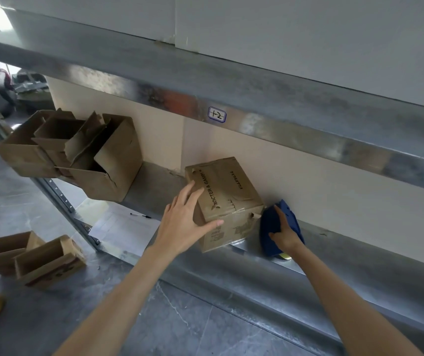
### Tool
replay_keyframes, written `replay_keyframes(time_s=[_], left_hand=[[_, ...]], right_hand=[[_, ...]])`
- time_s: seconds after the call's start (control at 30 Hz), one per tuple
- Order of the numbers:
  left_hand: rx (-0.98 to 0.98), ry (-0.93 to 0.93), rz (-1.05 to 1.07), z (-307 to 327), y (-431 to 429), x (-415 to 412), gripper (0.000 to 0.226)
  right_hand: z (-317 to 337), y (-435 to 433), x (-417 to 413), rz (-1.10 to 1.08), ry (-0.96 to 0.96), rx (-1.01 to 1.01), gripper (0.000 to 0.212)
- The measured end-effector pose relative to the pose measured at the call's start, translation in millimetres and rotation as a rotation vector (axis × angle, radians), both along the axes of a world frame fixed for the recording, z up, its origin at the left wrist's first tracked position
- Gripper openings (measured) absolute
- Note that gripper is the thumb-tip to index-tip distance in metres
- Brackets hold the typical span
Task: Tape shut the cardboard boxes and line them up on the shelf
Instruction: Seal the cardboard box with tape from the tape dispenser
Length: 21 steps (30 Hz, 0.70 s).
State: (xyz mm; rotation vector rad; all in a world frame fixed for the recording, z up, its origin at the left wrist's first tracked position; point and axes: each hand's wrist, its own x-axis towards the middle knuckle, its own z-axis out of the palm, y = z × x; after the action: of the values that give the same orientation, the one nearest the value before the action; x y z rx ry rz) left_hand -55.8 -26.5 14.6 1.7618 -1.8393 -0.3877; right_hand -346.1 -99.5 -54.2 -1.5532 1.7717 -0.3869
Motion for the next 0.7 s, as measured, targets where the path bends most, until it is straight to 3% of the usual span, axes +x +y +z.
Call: replay_keyframes(time_s=[0.1, 0.27, 0.4, 0.57, 0.7], left_hand=[[-0.016, 0.061, -0.035, -3, 0, 2, 0.093], [-0.013, 0.124, -0.069, -5, -3, 8, 0.093], [-0.016, 0.145, -0.081, -6, -4, 10, 0.092], [0.002, 0.186, -0.081, 0, -3, 9, 0.091], [-0.039, 0.153, -0.096, 12, -3, 15, 0.081]], right_hand=[[0, 2, -1, -0.001, 0.066, -0.034, 0.075], [9, 8, -5, -0.078, 0.075, -0.057, 0.085], [26, 28, -9, -0.149, 0.053, -0.079, 0.076], [71, 55, -14, -0.144, 0.302, -0.383, 0.057], [111, 63, -8, -0.053, 0.250, -0.648, 0.056]])
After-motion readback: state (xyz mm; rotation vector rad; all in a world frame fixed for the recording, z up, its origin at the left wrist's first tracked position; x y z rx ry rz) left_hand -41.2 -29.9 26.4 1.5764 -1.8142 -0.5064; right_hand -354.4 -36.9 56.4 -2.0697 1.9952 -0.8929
